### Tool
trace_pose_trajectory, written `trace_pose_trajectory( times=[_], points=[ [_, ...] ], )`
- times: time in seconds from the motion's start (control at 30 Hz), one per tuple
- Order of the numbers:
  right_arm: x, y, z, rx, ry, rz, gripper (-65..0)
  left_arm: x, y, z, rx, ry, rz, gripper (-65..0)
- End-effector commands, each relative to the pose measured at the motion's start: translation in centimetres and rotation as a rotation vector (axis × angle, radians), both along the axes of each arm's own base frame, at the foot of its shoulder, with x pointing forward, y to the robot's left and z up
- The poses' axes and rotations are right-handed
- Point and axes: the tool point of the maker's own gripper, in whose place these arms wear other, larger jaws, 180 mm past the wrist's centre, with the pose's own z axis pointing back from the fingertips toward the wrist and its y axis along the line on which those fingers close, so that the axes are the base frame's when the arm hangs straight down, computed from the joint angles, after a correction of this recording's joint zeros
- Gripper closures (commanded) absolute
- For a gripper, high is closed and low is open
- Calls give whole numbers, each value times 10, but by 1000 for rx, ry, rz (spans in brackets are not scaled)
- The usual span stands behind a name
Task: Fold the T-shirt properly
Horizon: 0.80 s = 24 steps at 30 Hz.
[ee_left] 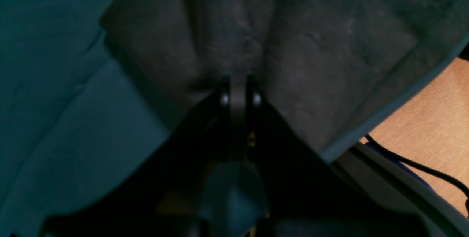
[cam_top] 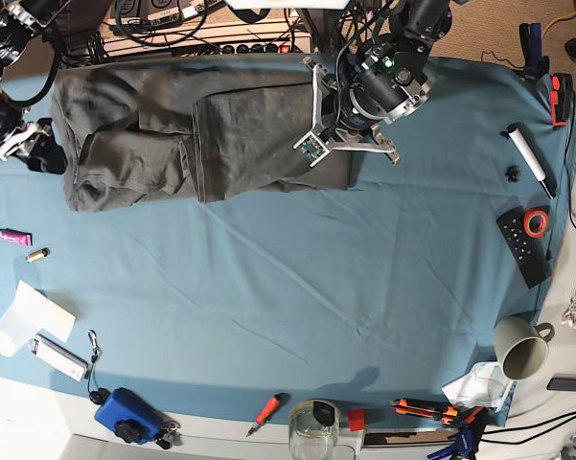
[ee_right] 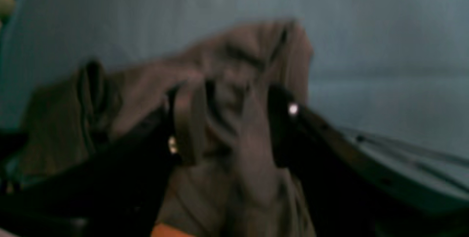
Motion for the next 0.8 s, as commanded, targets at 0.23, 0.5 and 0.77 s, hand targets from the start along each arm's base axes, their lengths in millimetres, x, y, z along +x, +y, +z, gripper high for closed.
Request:
trace_pose_trajectory(
  times=[0.23, 0.5, 0.77],
  points=[
    [-5, -26, -5, -94, 79, -79, -280, -2, -5, 5, -31, -8, 2, 0],
    [-6, -38, -35, -6, 107, -137, -279, -8, -5, 1, -29, 8, 2, 0],
    [-11, -42, -73, 93, 185, -179, -279, -8, -5, 1, -29, 8, 2, 0]
  ],
)
